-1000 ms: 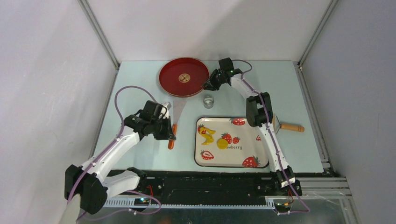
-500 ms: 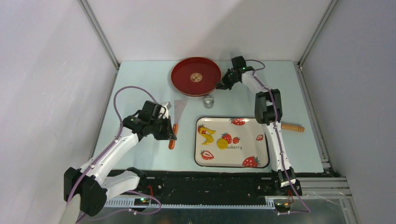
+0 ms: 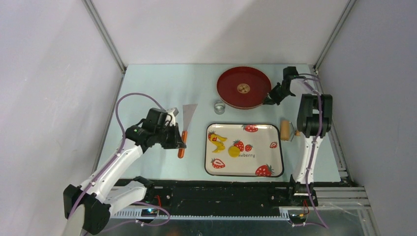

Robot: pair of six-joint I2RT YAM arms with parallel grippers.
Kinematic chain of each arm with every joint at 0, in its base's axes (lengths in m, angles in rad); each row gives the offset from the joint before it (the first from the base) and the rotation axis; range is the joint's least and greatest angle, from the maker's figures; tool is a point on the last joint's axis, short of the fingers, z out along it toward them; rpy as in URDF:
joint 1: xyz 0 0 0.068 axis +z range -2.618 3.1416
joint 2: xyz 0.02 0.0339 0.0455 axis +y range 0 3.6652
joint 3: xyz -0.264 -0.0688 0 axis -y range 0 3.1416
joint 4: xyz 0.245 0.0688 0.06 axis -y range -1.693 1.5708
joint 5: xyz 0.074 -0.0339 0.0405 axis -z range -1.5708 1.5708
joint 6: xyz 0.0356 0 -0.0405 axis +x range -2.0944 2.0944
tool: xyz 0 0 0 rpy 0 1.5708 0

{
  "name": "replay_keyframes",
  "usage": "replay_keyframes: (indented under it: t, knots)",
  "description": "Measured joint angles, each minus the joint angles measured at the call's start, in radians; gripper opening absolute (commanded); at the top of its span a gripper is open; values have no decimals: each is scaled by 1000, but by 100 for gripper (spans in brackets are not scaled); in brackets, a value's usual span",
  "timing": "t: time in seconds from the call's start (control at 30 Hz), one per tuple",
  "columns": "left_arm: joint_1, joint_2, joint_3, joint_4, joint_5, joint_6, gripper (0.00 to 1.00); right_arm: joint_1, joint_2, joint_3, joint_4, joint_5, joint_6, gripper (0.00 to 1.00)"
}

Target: Roll out the dumpling wrappers from the dough

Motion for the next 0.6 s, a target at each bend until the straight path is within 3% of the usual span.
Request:
replay_keyframes:
  t: [0.37,0.6]
  knots:
    - [-65,-12,-11,-3,-17,-43,0,-45,-348,-389,-11,20,-95,16]
    - [-143,-12,-11,-3,-45,-67,0,-20,-421,-550,6,18,-130,25]
